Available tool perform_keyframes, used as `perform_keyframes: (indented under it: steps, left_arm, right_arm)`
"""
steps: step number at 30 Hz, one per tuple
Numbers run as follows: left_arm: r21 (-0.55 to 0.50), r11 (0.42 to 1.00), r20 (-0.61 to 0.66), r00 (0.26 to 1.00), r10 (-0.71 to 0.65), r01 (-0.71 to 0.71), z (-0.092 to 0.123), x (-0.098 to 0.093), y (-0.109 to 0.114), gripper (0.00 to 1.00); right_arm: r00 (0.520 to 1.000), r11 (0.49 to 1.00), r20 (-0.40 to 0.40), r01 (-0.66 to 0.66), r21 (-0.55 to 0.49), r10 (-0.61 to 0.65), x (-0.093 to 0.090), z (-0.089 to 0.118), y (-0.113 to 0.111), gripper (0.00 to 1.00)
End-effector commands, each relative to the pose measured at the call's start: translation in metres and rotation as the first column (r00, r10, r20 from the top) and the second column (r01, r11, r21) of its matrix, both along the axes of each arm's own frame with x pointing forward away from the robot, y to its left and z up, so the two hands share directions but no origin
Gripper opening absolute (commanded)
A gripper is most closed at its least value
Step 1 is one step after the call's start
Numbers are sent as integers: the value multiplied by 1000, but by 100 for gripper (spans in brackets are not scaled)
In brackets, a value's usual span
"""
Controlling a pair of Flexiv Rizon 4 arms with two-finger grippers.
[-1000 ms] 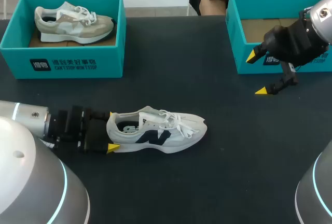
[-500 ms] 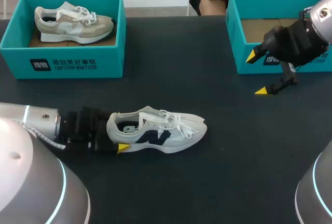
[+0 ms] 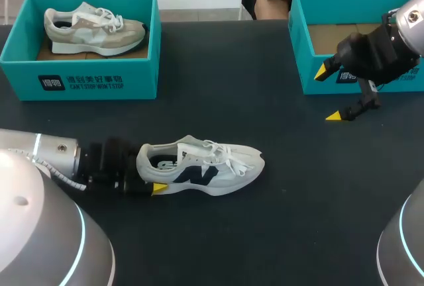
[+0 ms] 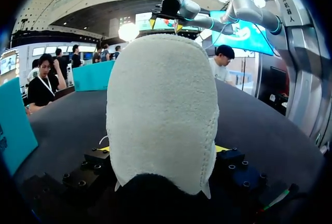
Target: Take the shoe out of the shoebox, open the shoe tongue, remove and reinsert the insole, then place the shoe into the shoebox
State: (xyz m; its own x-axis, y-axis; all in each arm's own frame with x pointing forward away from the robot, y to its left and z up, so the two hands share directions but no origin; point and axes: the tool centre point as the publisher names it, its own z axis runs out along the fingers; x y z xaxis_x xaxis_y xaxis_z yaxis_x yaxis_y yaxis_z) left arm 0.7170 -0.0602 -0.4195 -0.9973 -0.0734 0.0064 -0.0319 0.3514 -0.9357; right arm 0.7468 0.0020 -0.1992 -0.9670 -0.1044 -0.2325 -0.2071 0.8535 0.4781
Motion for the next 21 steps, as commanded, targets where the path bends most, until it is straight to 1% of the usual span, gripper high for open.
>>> perform_keyframes:
  steps: [1,12,14,15,16,17,18,19,20,21]
  left_arm:
    - [-1,1000,-2,1000,-2,2,-4,0,-2,0]
    - [-1,1000,-2,1000,-2,2,-4,0,-2,0]
    - [-1,1000,-2,1000,-2,2,-4,0,-2,0]
    - [-1,1000,-2,1000,-2,2,-4,0,-2,0]
    - [-1,1000,-2,1000,-2,2,-4,0,-2,0]
    - [-1,1000,-2,1000,-2,2,-4,0,-2,0]
    - [-1,1000,-2,1000,-2,2,-4,0,-2,0]
    - [-1,1000,-2,1000,-2,2,-4,0,-2,0]
    - [-1,1000,-2,1000,-2,2,-4,0,-2,0]
    - [-1,1000,-2,1000,-2,2,-4,0,-2,0]
  right_arm:
    - [1000,1000,0,0,-3,0,1,-1,1,100]
    - [1000,1000,0,0,-3,0,1,-1,1,100]
    - [996,997,-59,72,5,-71,12,1,14,100]
    - [982,989,-117,148,-2,-147,17,-1,19,100]
    - [974,981,-112,195,-13,-196,21,-1,25,100]
    - [956,964,-133,266,7,-263,25,-2,32,100]
    - [929,943,-164,332,-22,-331,28,-4,38,100]
    - [906,917,-152,399,-9,-396,31,-5,45,100]
    - [870,879,-149,476,3,-471,33,-5,51,100]
    - [854,863,-148,506,8,-499,36,-7,59,100]
